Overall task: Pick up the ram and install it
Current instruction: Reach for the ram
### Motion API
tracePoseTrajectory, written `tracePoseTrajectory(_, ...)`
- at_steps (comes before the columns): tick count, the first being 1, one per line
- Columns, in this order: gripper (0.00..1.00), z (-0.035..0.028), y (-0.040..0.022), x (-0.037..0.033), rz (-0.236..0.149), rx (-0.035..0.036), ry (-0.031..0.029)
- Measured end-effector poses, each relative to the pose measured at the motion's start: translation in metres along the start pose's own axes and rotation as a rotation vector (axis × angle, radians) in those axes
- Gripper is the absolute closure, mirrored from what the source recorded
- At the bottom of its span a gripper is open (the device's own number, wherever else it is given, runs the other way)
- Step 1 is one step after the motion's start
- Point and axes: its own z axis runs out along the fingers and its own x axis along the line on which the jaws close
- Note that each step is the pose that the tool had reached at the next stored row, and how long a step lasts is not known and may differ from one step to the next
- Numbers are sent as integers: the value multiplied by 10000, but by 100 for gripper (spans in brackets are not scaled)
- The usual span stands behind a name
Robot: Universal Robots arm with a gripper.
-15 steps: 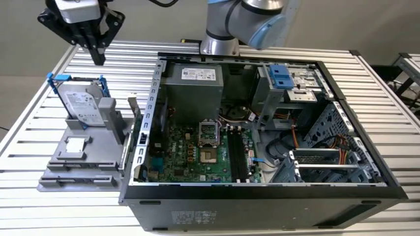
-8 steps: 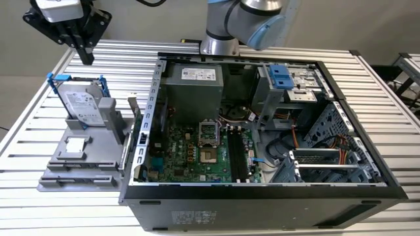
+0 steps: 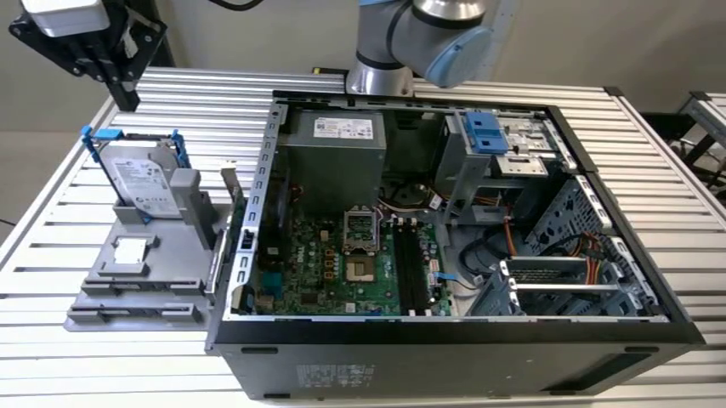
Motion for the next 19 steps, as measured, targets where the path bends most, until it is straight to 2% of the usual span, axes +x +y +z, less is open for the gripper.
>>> tracePoseTrajectory(4, 100, 0, -1, 91, -34, -2, 1)
tracePoseTrajectory(10, 100, -1, -10, 93, -44, 0, 3)
tracePoseTrajectory(14, 100, 1, -66, 106, -42, -1, 3)
tracePoseTrajectory(19, 100, 3, -170, 130, -33, -1, 4)
